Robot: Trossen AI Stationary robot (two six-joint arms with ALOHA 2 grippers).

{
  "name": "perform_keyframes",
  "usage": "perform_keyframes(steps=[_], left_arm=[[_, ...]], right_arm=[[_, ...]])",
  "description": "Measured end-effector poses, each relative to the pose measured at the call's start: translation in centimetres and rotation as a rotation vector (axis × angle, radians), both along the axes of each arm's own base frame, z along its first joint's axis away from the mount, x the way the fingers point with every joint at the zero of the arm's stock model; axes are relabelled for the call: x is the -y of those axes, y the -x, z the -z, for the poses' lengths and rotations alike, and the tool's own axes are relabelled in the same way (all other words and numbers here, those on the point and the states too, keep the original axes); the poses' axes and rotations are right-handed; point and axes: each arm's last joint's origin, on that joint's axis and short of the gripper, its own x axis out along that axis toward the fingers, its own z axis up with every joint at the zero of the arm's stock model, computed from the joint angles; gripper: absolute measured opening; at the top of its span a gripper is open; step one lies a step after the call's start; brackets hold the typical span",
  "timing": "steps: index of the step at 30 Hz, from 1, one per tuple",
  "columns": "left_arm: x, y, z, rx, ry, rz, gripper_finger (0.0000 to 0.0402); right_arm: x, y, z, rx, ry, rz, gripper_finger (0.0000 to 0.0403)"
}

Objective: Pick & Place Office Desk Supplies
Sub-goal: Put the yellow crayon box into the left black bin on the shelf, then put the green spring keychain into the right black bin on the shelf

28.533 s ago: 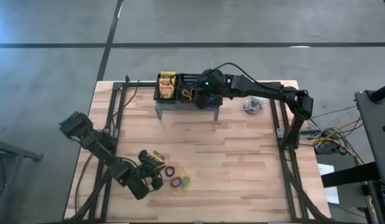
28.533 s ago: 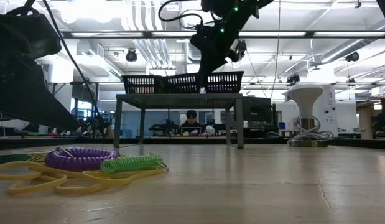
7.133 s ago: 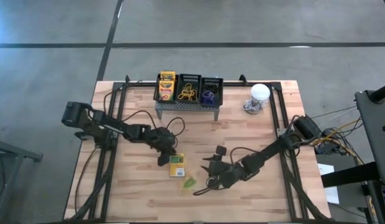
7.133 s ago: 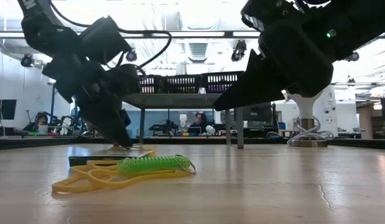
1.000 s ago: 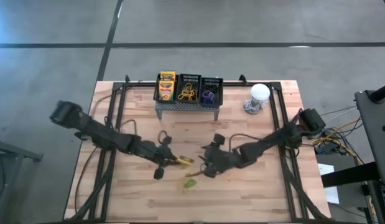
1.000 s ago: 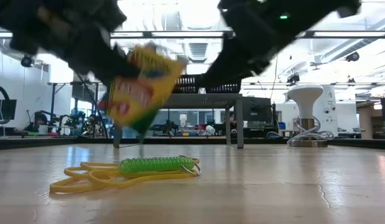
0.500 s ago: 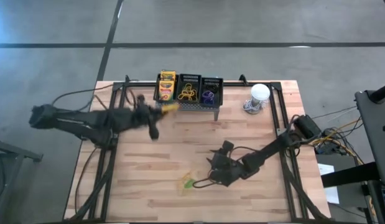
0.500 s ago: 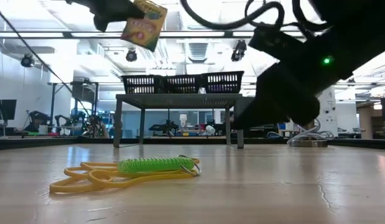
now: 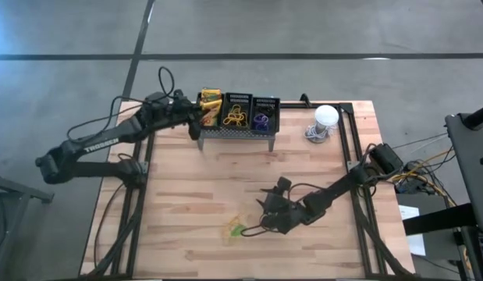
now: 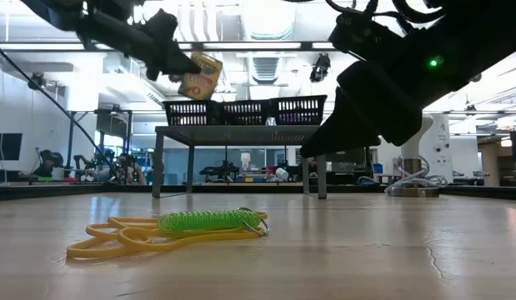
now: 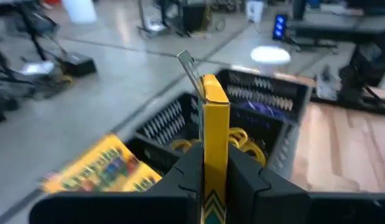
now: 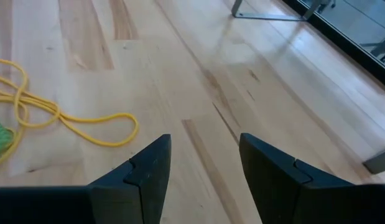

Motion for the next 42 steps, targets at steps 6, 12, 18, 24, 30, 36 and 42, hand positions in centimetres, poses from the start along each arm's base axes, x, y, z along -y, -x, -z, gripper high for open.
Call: perform_keyframes(steps=[6, 12, 18, 24, 30, 36, 42], left_arm=[[-0.5, -0.6, 1.1, -0.032, 0.018, 0.033, 0.0043], [-0.8, -0.5, 1.6, -0.076, 0.021, -0.036, 0.0046], [-0.7, -0.5, 1.8, -0.088, 0.028, -0.038, 0.0067], [-0.9, -0.1, 2.5, -0.132, 0.061, -0.058, 0.0109], [-1.2, -0.1, 2.2, -0.125, 0.005, -0.1, 0.0137], [-1.5, 0.0, 1.5, -0.144, -0.055, -0.184, 0.0129], [-0.5, -0.9, -0.5, -0.11, -0.083, -0.135, 0.0126]], right_arm=[[0.0, 0.1, 0.1, -0.002, 0.001, 0.0, 0.0187], [0.0, 0.1, 0.1, -0.002, 0.001, 0.0, 0.0187], [0.0, 0.1, 0.1, -0.002, -0.001, 0.0, 0.0187], [0.0, 0.1, 0.1, -0.001, -0.004, 0.0, 0.0187], [0.0, 0.1, 0.1, -0.001, -0.004, 0.0, 0.0187], [0.1, 0.1, 0.1, -0.001, -0.004, 0.001, 0.0187], [0.1, 0.1, 0.1, -0.001, -0.004, 0.001, 0.0187]])
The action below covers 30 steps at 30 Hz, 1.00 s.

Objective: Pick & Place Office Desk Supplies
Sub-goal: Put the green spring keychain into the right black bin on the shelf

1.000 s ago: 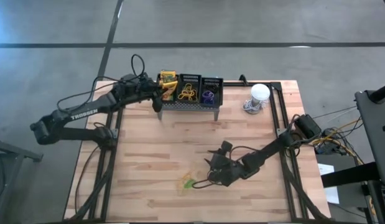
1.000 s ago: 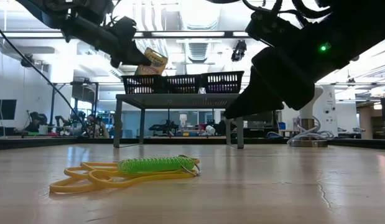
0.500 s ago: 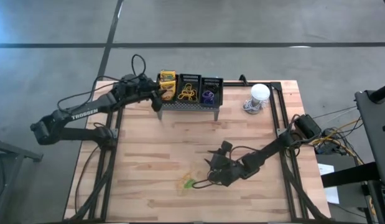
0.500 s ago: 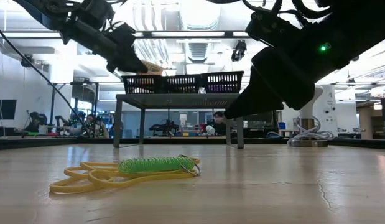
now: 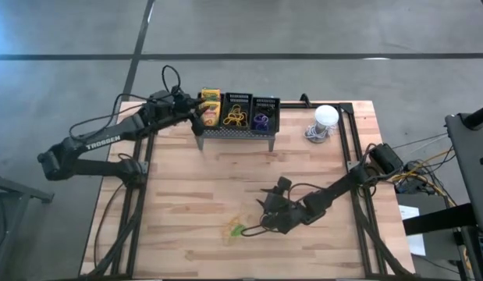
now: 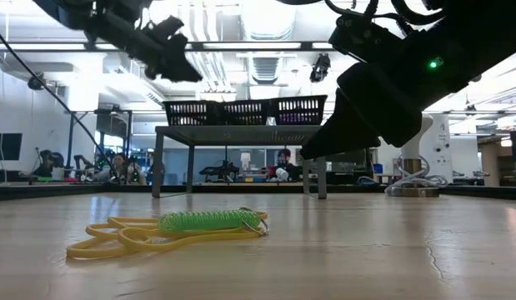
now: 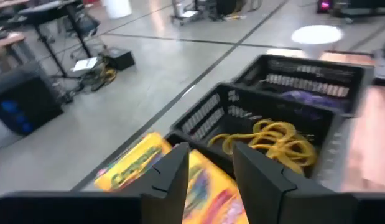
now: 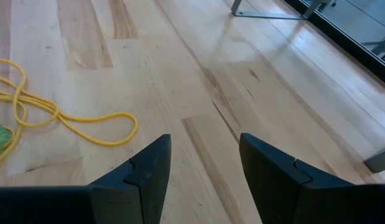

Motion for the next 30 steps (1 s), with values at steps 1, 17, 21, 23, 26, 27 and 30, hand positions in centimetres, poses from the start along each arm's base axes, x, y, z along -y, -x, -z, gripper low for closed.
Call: perform_keyframes(steps=[1, 17, 21, 23, 26, 27, 30], left_arm=[[0.4, -0.2, -0.4, -0.01, -0.008, 0.015, 0.0126], [17.1, -2.0, -0.4, -0.238, -0.113, 0.236, 0.012], [22.2, -1.1, 2.8, -0.146, -0.029, 0.389, 0.012], [24.4, -0.8, 5.1, -0.105, -0.005, 0.453, 0.012], [26.8, -0.3, 8.4, -0.043, 0.053, 0.521, 0.012], [27.4, -0.3, 9.4, -0.022, 0.083, 0.532, 0.012], [28.4, -0.3, 12.3, 0.007, 0.165, 0.513, 0.012]], right_arm=[[0.0, 0.0, 0.0, 0.0, 0.0, 0.0, 0.0187], [-0.4, -0.2, 0.0, -0.038, -0.053, -0.118, 0.0187], [-1.5, -1.2, 0.0, 0.009, -0.104, -0.375, 0.0187], [-2.0, -1.9, 0.5, 0.064, -0.119, -0.485, 0.0187], [-2.4, -2.9, 1.3, 0.133, -0.151, -0.573, 0.0187], [-2.5, -3.6, 1.4, 0.142, -0.167, -0.591, 0.0187], [-2.7, -4.9, 1.1, 0.097, -0.21, -0.638, 0.0187]])
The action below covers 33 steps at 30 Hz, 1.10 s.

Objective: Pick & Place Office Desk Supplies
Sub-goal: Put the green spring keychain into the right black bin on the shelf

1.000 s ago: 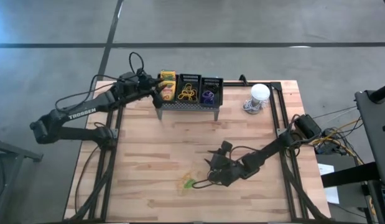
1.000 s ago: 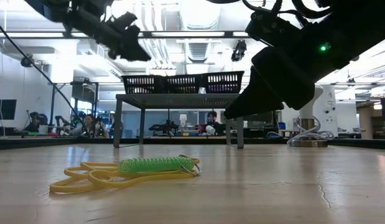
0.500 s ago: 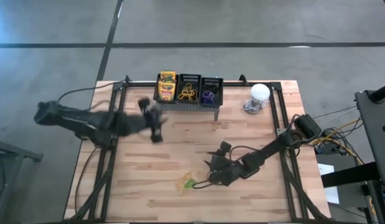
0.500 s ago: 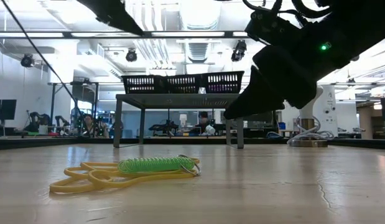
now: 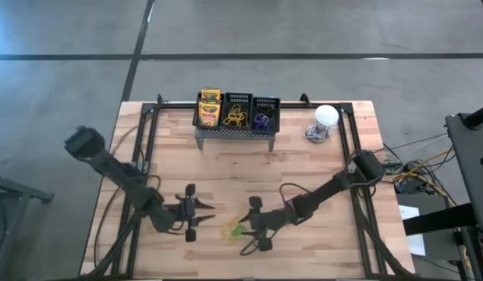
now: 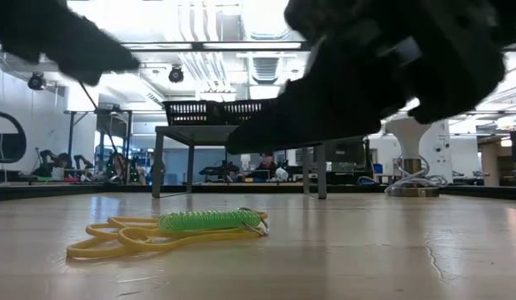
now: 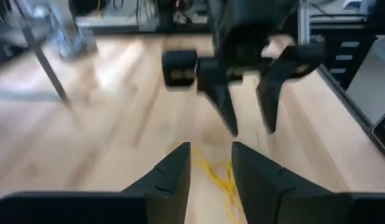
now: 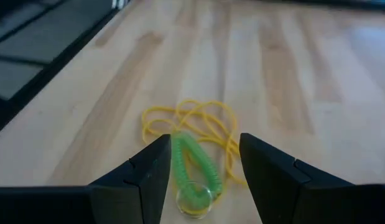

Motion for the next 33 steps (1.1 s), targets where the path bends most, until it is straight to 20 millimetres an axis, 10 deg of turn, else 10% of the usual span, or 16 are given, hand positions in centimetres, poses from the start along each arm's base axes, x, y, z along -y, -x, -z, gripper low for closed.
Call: perform_keyframes(steps=[12, 33], left_arm=[[1.2, -2.6, 7.2, -0.095, 0.001, -0.179, 0.012], [1.3, -3.1, 7.3, -0.119, -0.06, -0.165, 0.012]], right_arm=[[-0.8, -2.0, -1.7, -0.209, 0.131, -0.088, 0.0181], [-1.4, -3.9, -0.3, -0.346, 0.211, -0.153, 0.0053]])
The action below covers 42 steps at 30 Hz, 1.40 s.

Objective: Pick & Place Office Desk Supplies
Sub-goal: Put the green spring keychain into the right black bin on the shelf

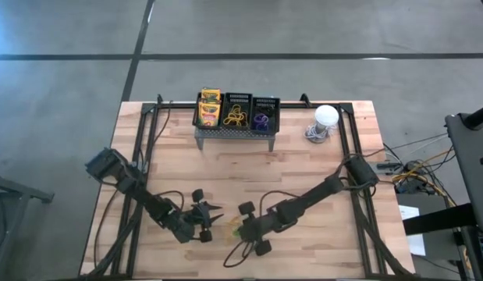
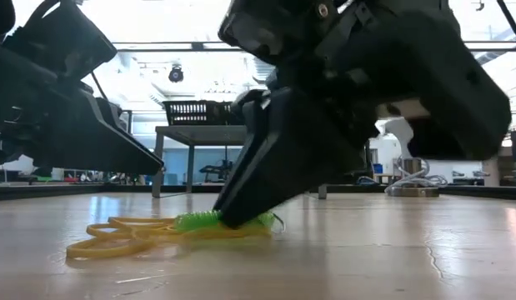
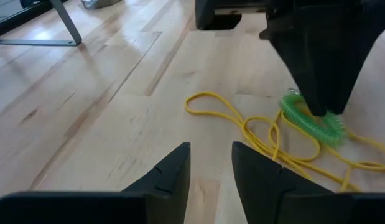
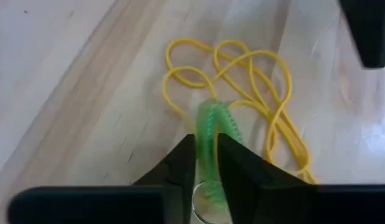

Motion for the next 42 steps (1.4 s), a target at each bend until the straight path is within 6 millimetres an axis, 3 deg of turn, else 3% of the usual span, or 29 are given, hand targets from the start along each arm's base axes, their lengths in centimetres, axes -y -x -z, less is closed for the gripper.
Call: perform_keyframes(steps=[3, 7, 14, 18, 25, 32, 37, 42], left_arm=[[0.0, 0.0, 0.0, -0.002, -0.002, 0.0, 0.012], [0.0, 0.0, 0.0, -0.003, -0.002, 0.0, 0.012], [0.0, 0.0, 0.0, -0.005, -0.004, -0.001, 0.012], [0.0, 0.0, 0.0, -0.005, -0.004, -0.001, 0.012], [0.0, 0.0, 0.0, -0.006, -0.004, -0.001, 0.012], [-0.2, 0.0, 0.1, -0.012, -0.01, -0.005, 0.012], [-0.2, 0.0, 0.2, -0.018, -0.007, -0.011, 0.012], [-0.3, 0.1, 0.2, -0.021, -0.002, -0.017, 0.012]], right_arm=[[0.0, -0.1, -0.4, -0.034, 0.02, -0.004, 0.0021], [-0.6, -0.1, -2.2, -0.042, 0.035, -0.023, 0.0013], [-1.9, 2.0, -9.2, 0.121, 0.116, -0.092, 0.0008], [-0.8, 3.1, -12.1, 0.238, 0.088, -0.007, 0.0008], [1.3, 2.4, -9.2, 0.128, -0.071, 0.034, 0.0018], [1.5, -0.4, -5.0, -0.017, -0.158, -0.032, 0.01], [1.1, -1.5, -3.2, -0.123, -0.055, -0.127, 0.0154], [0.8, -2.2, -2.1, -0.206, 0.01, -0.162, 0.0157]])
